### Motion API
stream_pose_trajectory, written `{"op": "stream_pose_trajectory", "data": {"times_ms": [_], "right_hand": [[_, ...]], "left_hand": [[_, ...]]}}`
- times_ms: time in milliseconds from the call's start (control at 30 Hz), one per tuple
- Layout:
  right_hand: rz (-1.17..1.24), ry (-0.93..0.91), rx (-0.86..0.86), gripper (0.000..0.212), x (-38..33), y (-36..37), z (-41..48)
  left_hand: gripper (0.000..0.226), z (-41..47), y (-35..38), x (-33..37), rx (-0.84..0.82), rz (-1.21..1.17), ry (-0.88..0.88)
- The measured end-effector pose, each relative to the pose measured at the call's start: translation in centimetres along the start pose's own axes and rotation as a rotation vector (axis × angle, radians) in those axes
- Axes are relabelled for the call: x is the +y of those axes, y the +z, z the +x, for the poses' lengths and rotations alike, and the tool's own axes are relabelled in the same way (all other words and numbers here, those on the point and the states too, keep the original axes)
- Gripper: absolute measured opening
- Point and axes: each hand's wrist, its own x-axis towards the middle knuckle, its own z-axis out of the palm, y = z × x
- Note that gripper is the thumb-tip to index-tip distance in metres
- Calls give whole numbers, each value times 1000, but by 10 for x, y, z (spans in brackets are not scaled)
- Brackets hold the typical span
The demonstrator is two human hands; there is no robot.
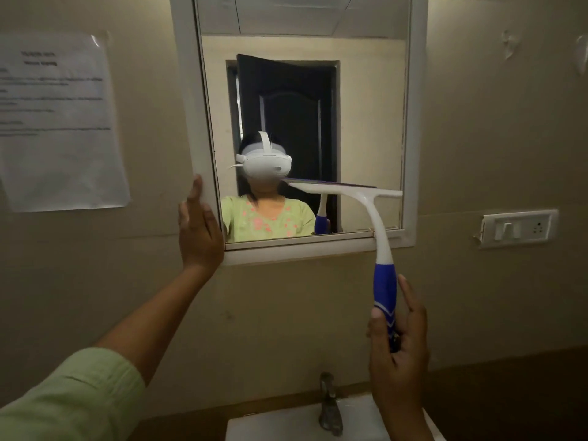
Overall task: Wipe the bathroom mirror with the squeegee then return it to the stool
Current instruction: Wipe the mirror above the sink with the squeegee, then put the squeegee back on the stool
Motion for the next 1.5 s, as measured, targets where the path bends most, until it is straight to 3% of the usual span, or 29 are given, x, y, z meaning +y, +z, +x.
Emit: {"op": "stream_pose_trajectory", "data": {"times_ms": [233,400,567,767,1000,1267,1500], "right_hand": [[115,103,-48,45,-15,1,-12],[181,129,-103,39,-31,19,-19],[234,91,-215,37,-43,39,-27],[288,156,-457,36,-45,53,-61],[268,339,-780,32,-41,83,-114],[201,529,-1053,31,-18,132,-194],[-10,717,-1296,32,13,157,-285]], "left_hand": [[44,0,-3,-1,-32,22,-9],[46,3,-34,5,-248,16,-74],[42,-25,-87,7,-340,-55,-183],[42,-98,-174,-30,-381,-5,-408],[37,-206,-292,-77,-456,166,-807],[32,-299,-408,-82,-413,316,-1135],[26,-355,-471,-85,-495,451,-1265]]}}
